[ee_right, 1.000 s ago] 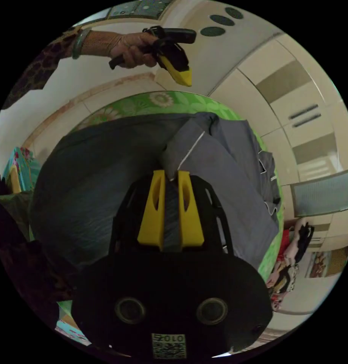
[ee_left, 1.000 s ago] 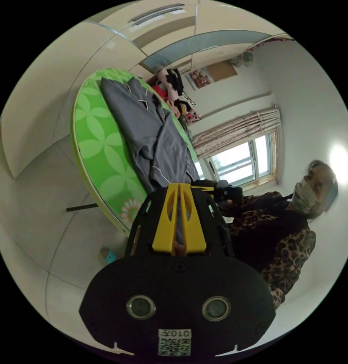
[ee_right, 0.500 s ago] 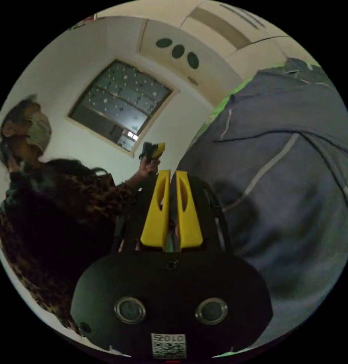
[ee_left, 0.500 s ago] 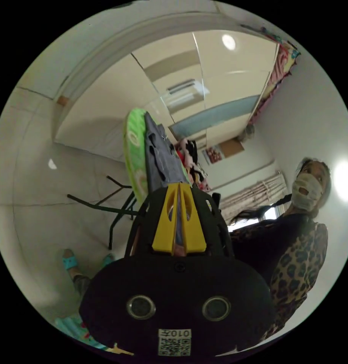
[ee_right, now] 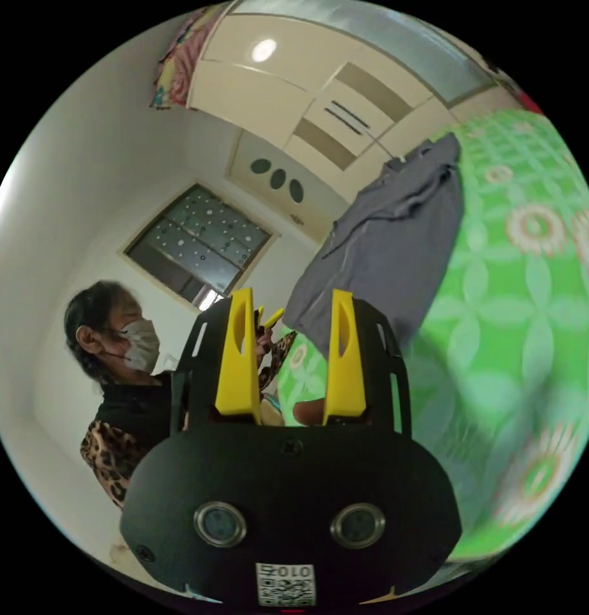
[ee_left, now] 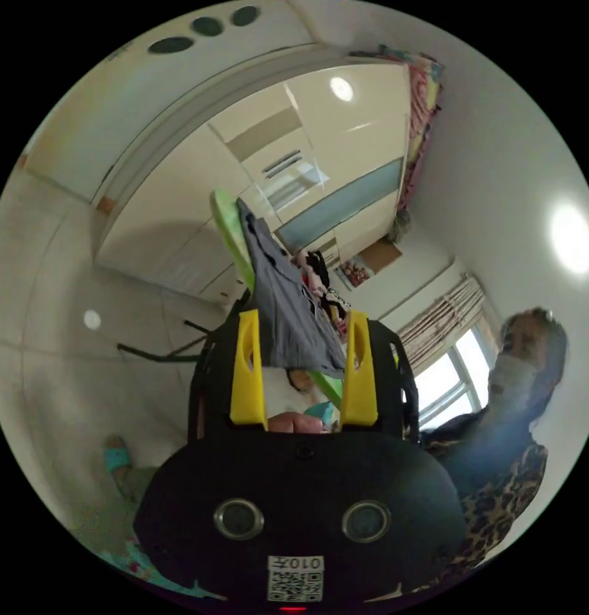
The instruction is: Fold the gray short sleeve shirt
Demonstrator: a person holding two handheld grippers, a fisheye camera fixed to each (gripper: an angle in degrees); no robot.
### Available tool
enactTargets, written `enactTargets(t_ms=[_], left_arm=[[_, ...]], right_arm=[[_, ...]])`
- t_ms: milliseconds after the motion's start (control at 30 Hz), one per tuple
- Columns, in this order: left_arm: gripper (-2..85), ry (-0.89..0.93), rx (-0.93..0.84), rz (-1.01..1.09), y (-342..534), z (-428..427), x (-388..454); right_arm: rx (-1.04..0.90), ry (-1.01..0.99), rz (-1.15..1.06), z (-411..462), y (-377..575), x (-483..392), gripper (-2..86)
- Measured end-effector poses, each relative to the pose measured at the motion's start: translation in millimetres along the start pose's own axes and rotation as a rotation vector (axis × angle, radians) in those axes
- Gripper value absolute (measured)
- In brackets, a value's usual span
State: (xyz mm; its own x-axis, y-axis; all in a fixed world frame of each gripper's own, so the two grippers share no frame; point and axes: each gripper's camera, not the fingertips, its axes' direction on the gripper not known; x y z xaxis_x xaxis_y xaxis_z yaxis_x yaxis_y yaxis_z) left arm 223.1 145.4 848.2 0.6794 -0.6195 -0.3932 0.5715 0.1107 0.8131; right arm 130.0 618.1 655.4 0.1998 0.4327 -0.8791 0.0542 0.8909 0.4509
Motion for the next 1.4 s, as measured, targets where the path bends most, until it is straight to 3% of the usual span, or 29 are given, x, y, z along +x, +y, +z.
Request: enactTargets(t_ms=[267,600,800,1067,1233,1400], left_arm=[[18.9,0.097,0.001,-0.129,8.4,-8.6,1.3],[20.5,0.16,-0.113,-0.157,-22.9,38.9,21.8],[19.5,0.143,-0.189,-0.169,-43.2,47.5,34.1],[10.1,0.29,-0.181,-0.134,-64.3,47.2,69.1],[5.7,0.18,-0.223,-0.122,-72.0,32.9,93.9],[2.2,0.159,-0.234,-0.091,-71.7,5.8,114.6]], right_arm=[[0.095,0.057,0.109,-36.5,71.3,-29.0,17.9],[-0.039,0.242,0.21,-29.3,21.8,-13.6,17.7],[-0.092,0.236,0.188,-15.8,-0.3,-20.7,14.7],[-0.2,0.202,0.203,0.2,-24.7,-29.5,6.4],[-0.097,0.058,0.195,-28.2,-4.7,-44.1,3.5],[-0.082,0.036,0.182,-50.3,18.8,-65.0,3.2]])
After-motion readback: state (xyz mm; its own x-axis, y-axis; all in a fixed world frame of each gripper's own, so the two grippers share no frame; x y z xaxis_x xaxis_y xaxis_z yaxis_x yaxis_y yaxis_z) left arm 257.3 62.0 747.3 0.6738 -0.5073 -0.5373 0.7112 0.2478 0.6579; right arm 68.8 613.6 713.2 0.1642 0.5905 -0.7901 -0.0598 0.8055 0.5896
